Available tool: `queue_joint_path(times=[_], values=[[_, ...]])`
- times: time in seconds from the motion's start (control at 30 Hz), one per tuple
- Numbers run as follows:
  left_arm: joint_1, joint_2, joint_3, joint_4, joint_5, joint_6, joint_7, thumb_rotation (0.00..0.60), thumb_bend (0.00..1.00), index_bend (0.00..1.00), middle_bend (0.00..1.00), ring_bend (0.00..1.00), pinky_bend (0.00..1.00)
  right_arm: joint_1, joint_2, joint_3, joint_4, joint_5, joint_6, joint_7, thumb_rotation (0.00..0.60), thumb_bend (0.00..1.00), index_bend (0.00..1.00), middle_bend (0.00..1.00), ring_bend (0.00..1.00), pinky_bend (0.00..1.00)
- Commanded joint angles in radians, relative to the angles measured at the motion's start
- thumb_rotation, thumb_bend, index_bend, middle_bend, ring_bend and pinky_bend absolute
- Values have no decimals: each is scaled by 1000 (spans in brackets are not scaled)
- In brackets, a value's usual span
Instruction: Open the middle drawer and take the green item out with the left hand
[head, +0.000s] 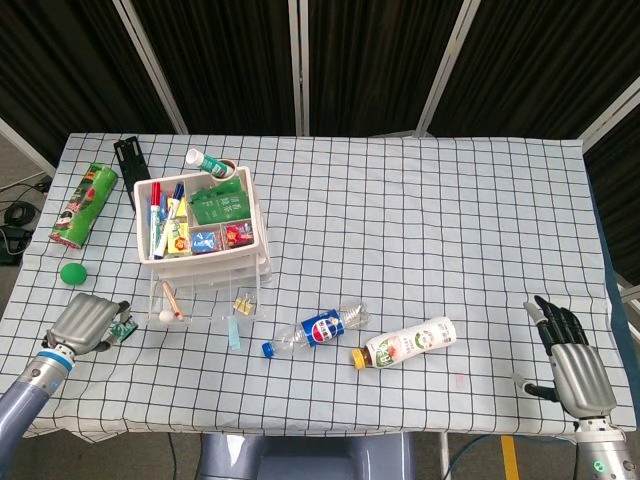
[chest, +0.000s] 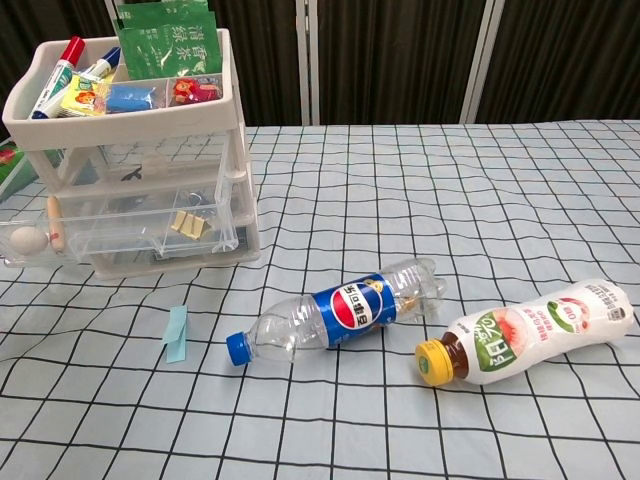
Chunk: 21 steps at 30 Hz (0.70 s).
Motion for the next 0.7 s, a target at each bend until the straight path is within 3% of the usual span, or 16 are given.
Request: queue_joint_path(times=[0.03, 0.37, 0.53, 0.7], values=[[2, 0, -1, 1, -4, -3, -1, 600, 255, 420, 817, 737, 718, 0, 0, 0, 0, -1, 0, 0, 600, 40, 0, 0, 0, 0], [21, 6, -14, -5, 4, 34, -39, 600, 248, 352, 817, 736, 713, 0, 1, -1, -1, -1, 0, 0, 600, 40, 0, 0, 0, 0], [138, 16, -23, -59, 119, 316, -106, 600, 248, 325, 801, 736, 681, 0, 2, -1, -3, -4, 2, -2, 600, 40, 0, 0, 0, 0], [226, -17, -16, -70, 192, 497, -128, 600, 234, 326, 767, 718, 619, 0, 0, -5, -3, -11, 1, -10, 600, 39, 0, 0, 0, 0]])
